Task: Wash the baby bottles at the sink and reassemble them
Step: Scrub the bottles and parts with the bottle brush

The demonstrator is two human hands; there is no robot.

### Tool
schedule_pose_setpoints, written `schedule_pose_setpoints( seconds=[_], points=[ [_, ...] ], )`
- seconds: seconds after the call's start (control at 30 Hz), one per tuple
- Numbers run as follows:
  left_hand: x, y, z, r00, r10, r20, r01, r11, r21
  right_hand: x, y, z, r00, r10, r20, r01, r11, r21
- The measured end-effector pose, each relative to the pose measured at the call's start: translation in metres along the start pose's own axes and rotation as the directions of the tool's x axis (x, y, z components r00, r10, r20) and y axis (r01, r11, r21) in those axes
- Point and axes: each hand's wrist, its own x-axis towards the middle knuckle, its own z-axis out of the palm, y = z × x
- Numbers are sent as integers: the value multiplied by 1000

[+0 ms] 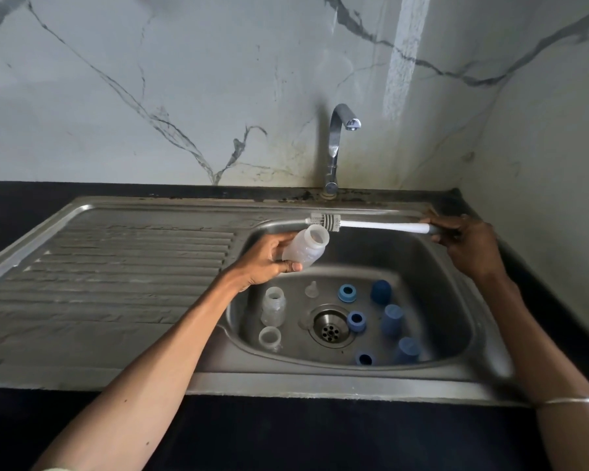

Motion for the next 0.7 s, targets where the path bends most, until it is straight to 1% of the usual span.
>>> schedule_pose_setpoints(
  seconds=[0.07,0.13,0.2,0.3,0.4,0.53,0.63,0.7],
  points=[
    [1,0,2,1000,2,15,-2,1000,1,-3,0,-3,1000,4,-13,-3,1000,18],
    [1,0,5,999,-7,34,7,1000,-6,-3,-1,2,1000,-30,5,31,999,-35],
    [1,0,5,999,-10,30,11,1000,-27,2,0,8,999,-28,19,29,998,-64],
    [1,0,3,1000,-16,23,17,999,-35,2,4,4,1000,0,25,0,999,-32],
    [1,0,2,1000,-9,21,9,999,-37,0,7,-1,1000,11,-7,-11,1000,-11],
    [0,0,2,1000,-2,15,3,998,-63,5,8,9,999,8,49,-3,994,-106],
    [-1,0,-1,1000,6,16,-5,998,-61,3,4,2,996,75,42,-74,997,-28],
    [-1,0,1,1000,4,23,-3,999,-53,-2,4,-1,999,53,6,-53,999,-7]
  ],
)
